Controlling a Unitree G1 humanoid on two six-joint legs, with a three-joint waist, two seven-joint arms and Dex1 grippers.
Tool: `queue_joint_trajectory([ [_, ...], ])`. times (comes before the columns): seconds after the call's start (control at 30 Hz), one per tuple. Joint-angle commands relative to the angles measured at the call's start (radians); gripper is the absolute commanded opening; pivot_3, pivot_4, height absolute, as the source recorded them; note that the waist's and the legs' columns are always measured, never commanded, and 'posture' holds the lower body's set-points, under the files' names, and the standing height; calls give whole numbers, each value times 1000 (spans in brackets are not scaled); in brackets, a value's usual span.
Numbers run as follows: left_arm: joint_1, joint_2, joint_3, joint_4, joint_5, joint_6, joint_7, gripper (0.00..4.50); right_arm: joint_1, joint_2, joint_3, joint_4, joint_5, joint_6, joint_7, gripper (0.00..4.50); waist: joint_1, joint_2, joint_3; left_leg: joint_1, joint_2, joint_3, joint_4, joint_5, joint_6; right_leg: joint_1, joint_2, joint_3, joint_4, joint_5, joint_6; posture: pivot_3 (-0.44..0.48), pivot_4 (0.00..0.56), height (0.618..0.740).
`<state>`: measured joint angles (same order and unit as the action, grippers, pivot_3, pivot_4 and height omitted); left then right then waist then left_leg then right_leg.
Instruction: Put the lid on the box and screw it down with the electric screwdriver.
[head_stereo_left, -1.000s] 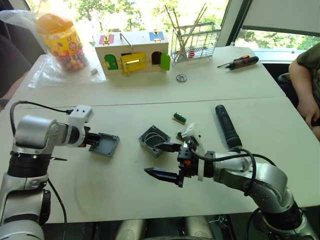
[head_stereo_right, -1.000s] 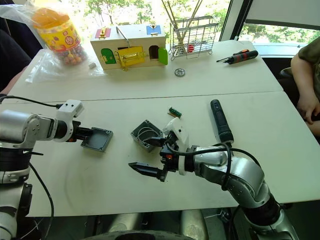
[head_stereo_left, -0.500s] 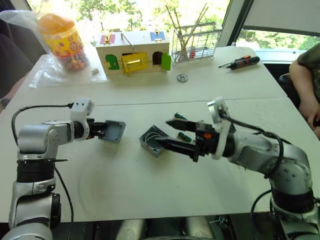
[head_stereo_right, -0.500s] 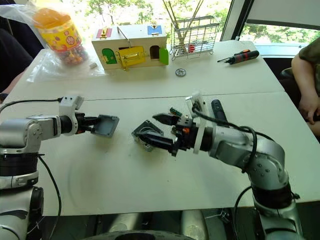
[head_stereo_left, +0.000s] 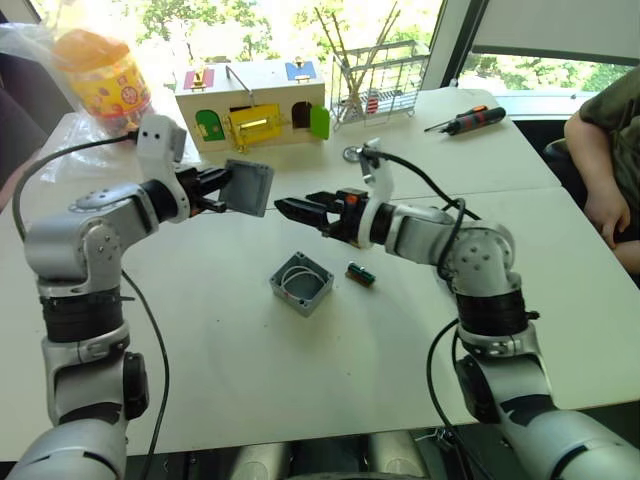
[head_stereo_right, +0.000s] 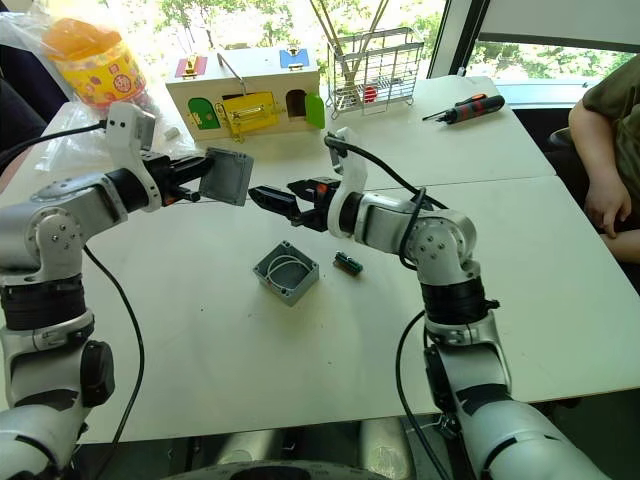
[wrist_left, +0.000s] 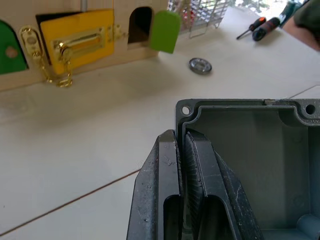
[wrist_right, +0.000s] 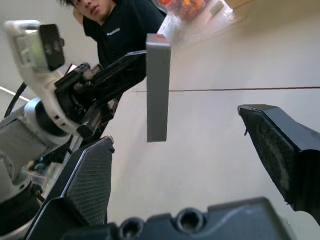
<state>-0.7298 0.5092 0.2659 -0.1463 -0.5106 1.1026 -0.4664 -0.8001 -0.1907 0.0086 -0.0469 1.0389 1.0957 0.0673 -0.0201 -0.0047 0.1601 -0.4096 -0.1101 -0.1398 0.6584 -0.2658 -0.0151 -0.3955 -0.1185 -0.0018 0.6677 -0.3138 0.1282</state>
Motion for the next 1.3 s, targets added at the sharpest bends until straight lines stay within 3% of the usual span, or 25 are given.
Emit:
queue_joint_trajectory([
  [0.03, -27, -16, -2, -67, -22, -18, 26, 65, -27, 39, -53, -1, -2, 8, -32, 4500, -1, 0, 0, 0, 0, 0, 0, 0, 0, 0, 0, 0, 0, 0, 0, 0, 150, 740],
  [0.43, -24, -46, -44, -70, -25, -44, 32, 65, -58, 107, -152, 1, 13, 47, -93, 4500, -6, 0, 0, 0, 0, 0, -1, 0, -1, -2, 1, 0, 2, 0, 0, 0, 150, 740],
  [0.53, -29, -49, -44, -62, -28, -50, 37, 0, -51, 108, -149, -6, 4, 54, -91, 3806, -10, 0, 0, 0, 0, 0, -1, 0, -1, -2, 0, 0, 2, 0, 0, 0, 150, 740],
  [0.67, -25, -51, -47, -62, -35, -52, 39, 0, -42, 108, -142, -18, -5, 57, -84, 2503, -19, 0, 0, 0, 0, 0, -2, 0, -1, -2, 0, 0, 2, 0, 0, 0, 150, 740],
  [0.83, -15, -54, -44, -75, -48, -44, 39, 0, -40, 110, -139, -25, -22, 52, -73, 193, -25, 0, 0, 0, 0, 1, -4, 1, -1, -3, 0, 1, 2, 0, 0, 0, 150, 740],
  [1.07, 0, -41, -39, -86, -63, -44, 18, 0, -39, 110, -127, -40, -44, 45, -48, 138, -25, 0, 0, 0, 0, 1, -6, 2, -3, -4, 0, 1, 2, 0, 0, 0, 150, 740],
  [1.1, 0, -38, -33, -89, -71, -39, 13, 679, -38, 108, -123, -44, -49, 44, -43, 138, -25, 0, 0, 0, 0, 1, -6, 2, -3, -4, 0, 1, 2, 0, 0, 0, 150, 740],
  [1.17, -7, -49, 5, -89, -115, -29, 2, 1390, -38, 102, -112, -54, -67, 37, -28, 138, -25, 0, 0, 0, 0, 1, -6, 2, -3, -4, 0, 1, 2, 0, 0, 0, 150, 740],
  [1.3, -28, -40, 136, -75, -288, 66, -20, 3404, -31, 95, -96, -73, -122, -15, 0, 138, -26, 0, 0, 0, 0, 1, -6, 2, -3, -5, 0, 1, 2, 0, 0, 0, 150, 740],
])
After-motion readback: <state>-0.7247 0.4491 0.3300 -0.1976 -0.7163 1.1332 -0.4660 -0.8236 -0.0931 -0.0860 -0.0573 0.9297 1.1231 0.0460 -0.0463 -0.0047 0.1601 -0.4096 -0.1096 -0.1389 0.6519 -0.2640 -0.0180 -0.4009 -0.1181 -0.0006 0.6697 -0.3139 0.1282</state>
